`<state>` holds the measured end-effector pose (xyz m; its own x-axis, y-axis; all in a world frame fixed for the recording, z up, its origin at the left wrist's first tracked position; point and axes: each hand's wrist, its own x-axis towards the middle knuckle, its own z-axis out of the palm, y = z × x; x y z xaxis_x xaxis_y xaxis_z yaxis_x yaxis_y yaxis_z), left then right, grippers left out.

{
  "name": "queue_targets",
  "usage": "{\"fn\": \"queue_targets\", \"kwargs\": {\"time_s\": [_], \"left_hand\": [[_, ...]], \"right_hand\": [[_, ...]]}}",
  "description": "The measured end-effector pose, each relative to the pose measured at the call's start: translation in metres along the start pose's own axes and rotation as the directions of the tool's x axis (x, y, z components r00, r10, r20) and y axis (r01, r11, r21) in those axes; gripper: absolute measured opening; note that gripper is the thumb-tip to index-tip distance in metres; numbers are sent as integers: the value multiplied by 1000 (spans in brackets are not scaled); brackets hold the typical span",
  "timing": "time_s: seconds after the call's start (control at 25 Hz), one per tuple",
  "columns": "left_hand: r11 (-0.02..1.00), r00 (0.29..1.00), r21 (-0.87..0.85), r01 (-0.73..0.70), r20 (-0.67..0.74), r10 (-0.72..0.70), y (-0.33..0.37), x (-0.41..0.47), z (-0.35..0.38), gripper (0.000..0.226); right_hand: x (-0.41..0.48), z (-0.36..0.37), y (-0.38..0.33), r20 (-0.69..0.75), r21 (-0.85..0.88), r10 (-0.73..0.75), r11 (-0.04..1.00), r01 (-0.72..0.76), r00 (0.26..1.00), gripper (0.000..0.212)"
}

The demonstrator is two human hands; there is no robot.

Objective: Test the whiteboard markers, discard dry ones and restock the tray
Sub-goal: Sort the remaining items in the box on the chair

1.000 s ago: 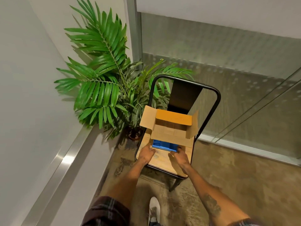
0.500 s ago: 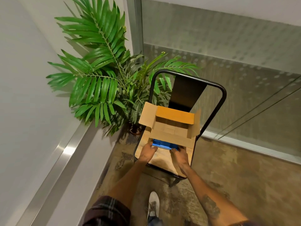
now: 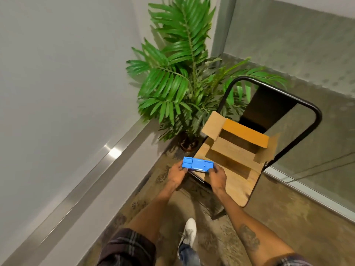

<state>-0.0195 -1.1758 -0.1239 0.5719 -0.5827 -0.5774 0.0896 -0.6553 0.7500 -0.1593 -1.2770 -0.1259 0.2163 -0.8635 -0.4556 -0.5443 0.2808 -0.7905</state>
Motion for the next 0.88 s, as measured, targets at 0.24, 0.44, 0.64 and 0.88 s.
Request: {"fn": "queue_targets", "kwargs": {"time_s": [0.24, 0.44, 0.64, 0.88], "left_hand": [[992, 979, -125, 7, -201, -33, -33, -76, -68, 44], [980, 923, -200, -2, -378, -75, -85, -143, -110, 38], [966, 838, -259, -12, -530, -132, -151, -216, -146, 35], [945, 710, -326, 2, -665, -231, -239, -312, -194, 39]], "right_hand": [[-60, 54, -6, 144, -20, -112, 993, 116, 983, 42], [-122, 96, 5, 255, -87, -185, 973, 213, 949, 42], [-206, 137, 23, 341, -76, -274, 945, 317, 899, 41], [-316, 191, 41, 521, -73, -319, 907, 414, 792, 41]]}}
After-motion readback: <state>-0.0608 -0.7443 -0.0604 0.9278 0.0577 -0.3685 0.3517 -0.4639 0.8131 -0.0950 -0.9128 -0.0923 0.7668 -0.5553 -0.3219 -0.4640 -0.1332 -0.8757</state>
